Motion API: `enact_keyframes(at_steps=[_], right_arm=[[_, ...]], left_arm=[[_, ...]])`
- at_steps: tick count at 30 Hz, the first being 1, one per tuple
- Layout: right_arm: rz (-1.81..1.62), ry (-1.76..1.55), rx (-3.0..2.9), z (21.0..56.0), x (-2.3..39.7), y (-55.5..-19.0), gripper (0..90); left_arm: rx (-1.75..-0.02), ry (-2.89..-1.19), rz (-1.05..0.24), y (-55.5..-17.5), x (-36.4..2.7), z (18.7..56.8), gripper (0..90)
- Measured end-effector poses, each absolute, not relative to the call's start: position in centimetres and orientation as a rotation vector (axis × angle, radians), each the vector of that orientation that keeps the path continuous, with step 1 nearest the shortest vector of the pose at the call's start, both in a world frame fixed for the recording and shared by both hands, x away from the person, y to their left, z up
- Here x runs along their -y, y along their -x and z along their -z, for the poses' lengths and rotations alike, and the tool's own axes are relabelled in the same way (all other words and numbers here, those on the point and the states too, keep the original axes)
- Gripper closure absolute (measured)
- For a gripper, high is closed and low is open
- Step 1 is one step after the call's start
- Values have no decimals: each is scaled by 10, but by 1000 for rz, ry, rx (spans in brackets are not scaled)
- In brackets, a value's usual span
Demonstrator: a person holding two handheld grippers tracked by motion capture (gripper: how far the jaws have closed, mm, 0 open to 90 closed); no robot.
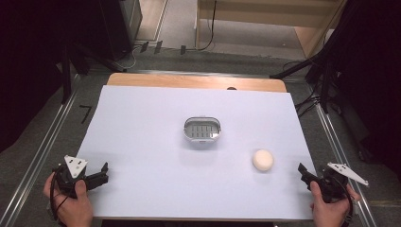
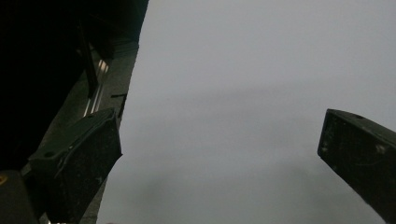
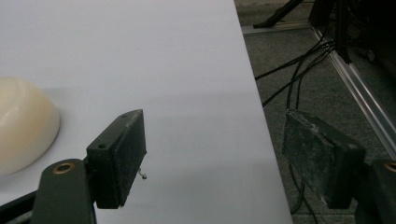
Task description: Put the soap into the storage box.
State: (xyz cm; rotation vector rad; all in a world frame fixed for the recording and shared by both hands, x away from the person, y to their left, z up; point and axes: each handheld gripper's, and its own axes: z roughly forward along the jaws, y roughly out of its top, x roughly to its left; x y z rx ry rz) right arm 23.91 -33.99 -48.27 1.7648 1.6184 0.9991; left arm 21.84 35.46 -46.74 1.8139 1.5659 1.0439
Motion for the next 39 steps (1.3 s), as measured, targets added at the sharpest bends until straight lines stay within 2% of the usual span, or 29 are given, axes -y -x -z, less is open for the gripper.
enact_keyframes(at_steps=[3,6,11,13,16,17,20,31,39], right_arm=[[-992,-1755,-1647,482,336,-241,226],[-1036,-1739,-1690,480,332,-243,286],[-1050,-1712,-1729,478,330,-246,287],[-1083,-1731,-1796,476,331,-248,322],[-1106,-1730,-1822,474,331,-248,310],[-1101,-1747,-1832,472,330,-249,275],[-1052,-1743,-1841,469,325,-249,246],[-1034,-1743,-1917,463,313,-253,227],[-1019,-1737,-1989,459,302,-259,171]], left_arm=[[-1564,-1812,-1043,-218,-355,467,1],[-1563,-1815,-1042,-218,-355,467,1],[-1564,-1816,-1043,-218,-355,467,1],[-1565,-1816,-1044,-219,-354,467,1],[-1565,-1817,-1043,-219,-354,467,1],[-1565,-1818,-1044,-219,-354,467,1],[-1564,-1819,-1044,-218,-354,467,1],[-1564,-1822,-1048,-219,-354,468,1],[-1556,-1834,-1049,-219,-353,468,1]])
